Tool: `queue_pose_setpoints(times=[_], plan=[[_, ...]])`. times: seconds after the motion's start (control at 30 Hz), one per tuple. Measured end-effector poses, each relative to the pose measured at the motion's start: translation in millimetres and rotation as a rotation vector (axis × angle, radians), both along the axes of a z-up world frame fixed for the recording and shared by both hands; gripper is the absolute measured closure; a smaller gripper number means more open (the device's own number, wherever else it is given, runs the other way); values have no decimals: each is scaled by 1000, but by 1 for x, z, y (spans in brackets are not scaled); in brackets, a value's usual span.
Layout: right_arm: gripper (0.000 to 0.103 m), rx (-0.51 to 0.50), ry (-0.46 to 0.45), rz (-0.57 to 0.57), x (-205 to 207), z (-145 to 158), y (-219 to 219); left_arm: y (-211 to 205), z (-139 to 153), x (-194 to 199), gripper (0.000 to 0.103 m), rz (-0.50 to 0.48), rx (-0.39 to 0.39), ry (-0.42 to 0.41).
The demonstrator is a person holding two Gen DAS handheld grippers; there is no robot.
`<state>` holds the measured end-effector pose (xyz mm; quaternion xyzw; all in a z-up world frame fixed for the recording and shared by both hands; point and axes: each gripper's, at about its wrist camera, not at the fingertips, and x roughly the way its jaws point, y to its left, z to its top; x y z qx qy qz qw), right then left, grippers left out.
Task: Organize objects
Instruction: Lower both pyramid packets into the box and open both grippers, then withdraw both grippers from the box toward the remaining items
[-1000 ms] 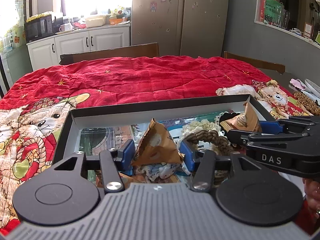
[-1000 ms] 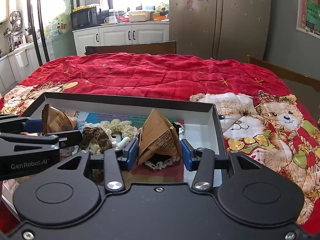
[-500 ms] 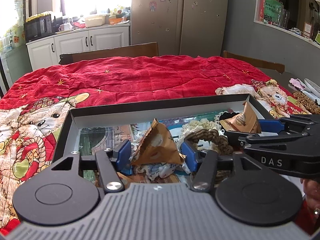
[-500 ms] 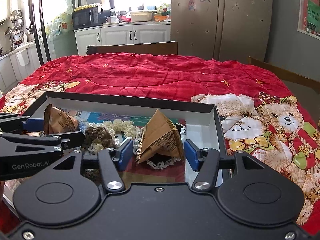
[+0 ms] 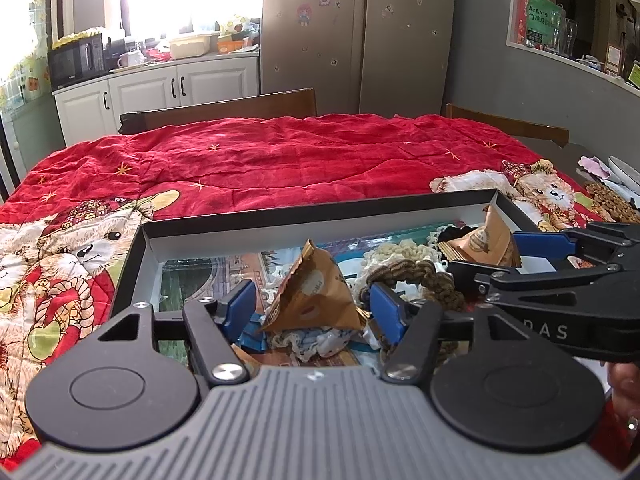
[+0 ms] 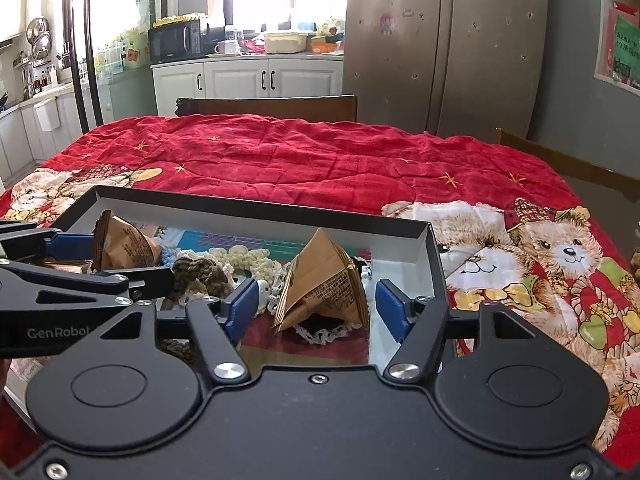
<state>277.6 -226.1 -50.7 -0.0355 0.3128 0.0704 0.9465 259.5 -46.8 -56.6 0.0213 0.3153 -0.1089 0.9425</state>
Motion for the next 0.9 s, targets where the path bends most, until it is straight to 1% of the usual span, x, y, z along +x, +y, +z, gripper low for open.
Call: queue_pose_setpoints(times=[0.37, 0.6, 0.9], plan=[[36, 12, -35, -23, -5, 5, -2, 0, 7, -8, 22, 17, 8, -51], [35, 23, -48, -25, -9, 9, -2, 0, 17, -16, 18, 22, 5, -98], [31, 41, -74, -20, -18, 18, -3, 0, 30, -30, 16, 20, 11, -147]])
